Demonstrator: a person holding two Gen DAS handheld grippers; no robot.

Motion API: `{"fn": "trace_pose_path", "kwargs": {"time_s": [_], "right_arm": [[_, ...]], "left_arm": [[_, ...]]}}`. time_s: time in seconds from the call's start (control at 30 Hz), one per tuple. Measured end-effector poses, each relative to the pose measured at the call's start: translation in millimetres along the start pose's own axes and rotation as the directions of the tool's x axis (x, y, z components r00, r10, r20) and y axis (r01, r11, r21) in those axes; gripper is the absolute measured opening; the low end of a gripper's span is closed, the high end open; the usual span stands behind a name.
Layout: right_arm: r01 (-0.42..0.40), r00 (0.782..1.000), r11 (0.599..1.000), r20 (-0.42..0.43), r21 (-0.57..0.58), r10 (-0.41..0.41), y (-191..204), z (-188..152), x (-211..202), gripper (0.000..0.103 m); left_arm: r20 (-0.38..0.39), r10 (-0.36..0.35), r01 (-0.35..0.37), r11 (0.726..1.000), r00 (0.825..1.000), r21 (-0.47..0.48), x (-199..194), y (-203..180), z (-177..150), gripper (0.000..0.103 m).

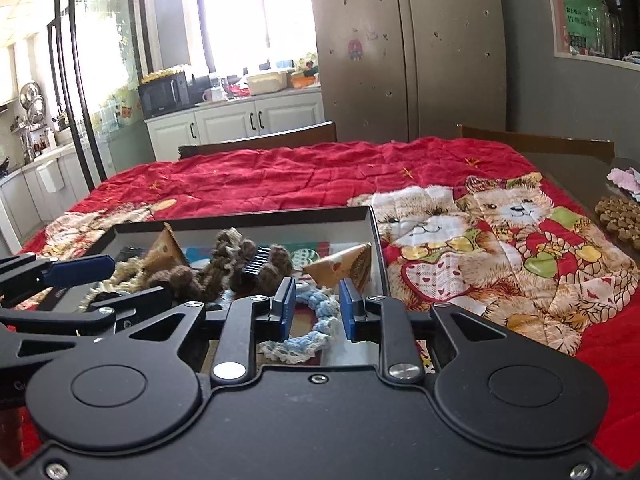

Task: Organize objects
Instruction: 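Open left tool releasing pompom clip in box while right tool releases blue scrunchie, then lift both open tools out of the box and back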

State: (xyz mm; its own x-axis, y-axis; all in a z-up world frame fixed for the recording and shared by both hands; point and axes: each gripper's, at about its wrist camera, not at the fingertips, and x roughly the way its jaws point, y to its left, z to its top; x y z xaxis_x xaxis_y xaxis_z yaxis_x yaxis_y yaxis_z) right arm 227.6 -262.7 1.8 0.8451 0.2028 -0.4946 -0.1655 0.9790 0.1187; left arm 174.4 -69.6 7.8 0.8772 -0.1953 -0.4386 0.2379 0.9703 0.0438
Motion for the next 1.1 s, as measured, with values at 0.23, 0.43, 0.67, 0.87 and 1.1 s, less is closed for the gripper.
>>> {"fn": "trace_pose_path", "kwargs": {"time_s": [0.23,0.43,0.67,0.87,1.1], "right_arm": [[-0.028,0.999,0.999,0.038,-0.019,0.029,6.9,5.9,-26.3,0.025],[-0.039,0.997,0.999,0.071,-0.034,0.042,10.3,9.8,-51.1,0.027],[-0.053,0.994,0.997,0.091,-0.048,0.057,12.4,9.0,-77.7,0.032],[-0.059,0.994,0.996,0.09,-0.072,0.066,15.8,0.6,-96.3,0.034],[-0.066,0.994,0.993,0.077,-0.101,0.074,18.5,-13.8,-113.0,0.034]], "left_arm": [[0.028,0.005,-0.005,1.0,1.0,-0.007,-21.5,1.5,9.4,0.081],[0.058,0.004,-0.005,1.0,0.998,0.002,-42.0,-1.1,17.2,0.083],[0.076,0.003,-0.003,1.0,0.997,0.002,-64.4,-3.9,20.1,0.087],[0.088,0.012,-0.012,1.0,0.996,0.004,-81.7,-6.1,18.6,0.09],[0.079,0.022,-0.019,0.999,0.997,-0.029,-98.1,-1.6,6.7,0.091]]}}
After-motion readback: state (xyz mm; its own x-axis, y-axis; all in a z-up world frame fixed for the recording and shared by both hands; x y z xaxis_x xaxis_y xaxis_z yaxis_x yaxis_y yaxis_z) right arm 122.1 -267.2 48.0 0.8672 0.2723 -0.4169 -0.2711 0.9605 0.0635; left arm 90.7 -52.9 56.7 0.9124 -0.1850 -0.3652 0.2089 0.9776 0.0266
